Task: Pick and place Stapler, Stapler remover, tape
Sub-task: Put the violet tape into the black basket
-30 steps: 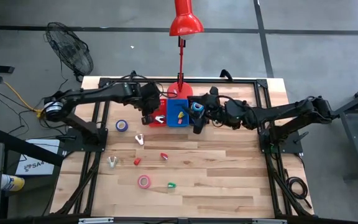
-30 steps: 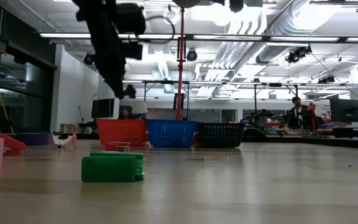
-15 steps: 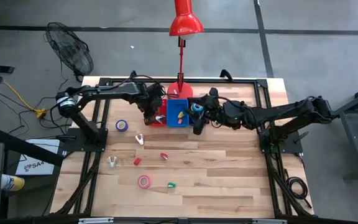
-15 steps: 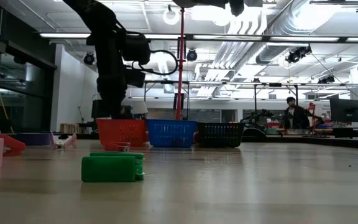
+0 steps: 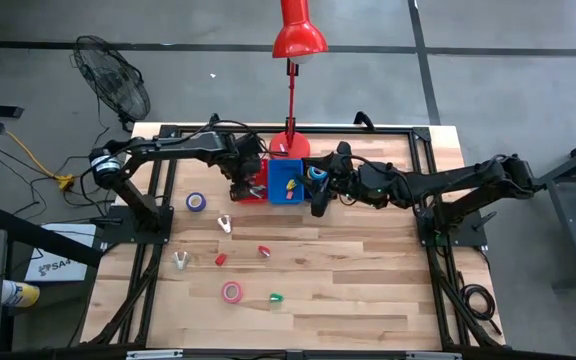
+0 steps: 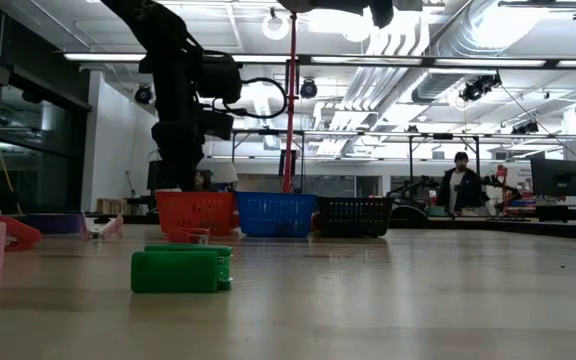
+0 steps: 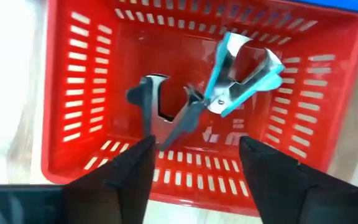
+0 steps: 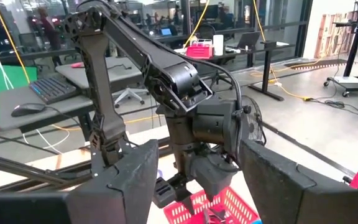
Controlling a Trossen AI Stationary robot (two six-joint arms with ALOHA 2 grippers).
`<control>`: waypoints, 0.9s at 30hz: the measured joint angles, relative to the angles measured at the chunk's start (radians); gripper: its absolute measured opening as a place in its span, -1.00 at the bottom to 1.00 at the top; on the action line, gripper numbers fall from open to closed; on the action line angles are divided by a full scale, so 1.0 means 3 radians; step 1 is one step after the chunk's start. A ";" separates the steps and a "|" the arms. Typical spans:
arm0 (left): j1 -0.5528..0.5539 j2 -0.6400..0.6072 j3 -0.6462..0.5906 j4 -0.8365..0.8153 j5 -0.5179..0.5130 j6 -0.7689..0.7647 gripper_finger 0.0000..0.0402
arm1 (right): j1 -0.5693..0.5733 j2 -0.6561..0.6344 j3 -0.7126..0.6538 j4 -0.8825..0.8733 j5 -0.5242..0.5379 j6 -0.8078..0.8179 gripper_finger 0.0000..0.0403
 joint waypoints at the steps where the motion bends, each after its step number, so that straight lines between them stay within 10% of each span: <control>1: 0.0003 -0.0023 0.0017 -0.0053 0.0031 0.0019 0.17 | 0.0001 -0.0015 0.0000 -0.0005 -0.0001 0.0042 0.07; 20: -0.0190 -0.0955 0.0168 -0.0239 0.0114 0.0082 0.17 | 0.0007 -0.0431 0.0000 -0.1526 -0.0359 0.1084 0.07; 27: -0.0461 -0.1145 0.0168 -0.0735 -0.0397 -0.0066 0.17 | 0.0181 -0.0439 0.0000 -0.1761 -0.0230 0.1255 0.07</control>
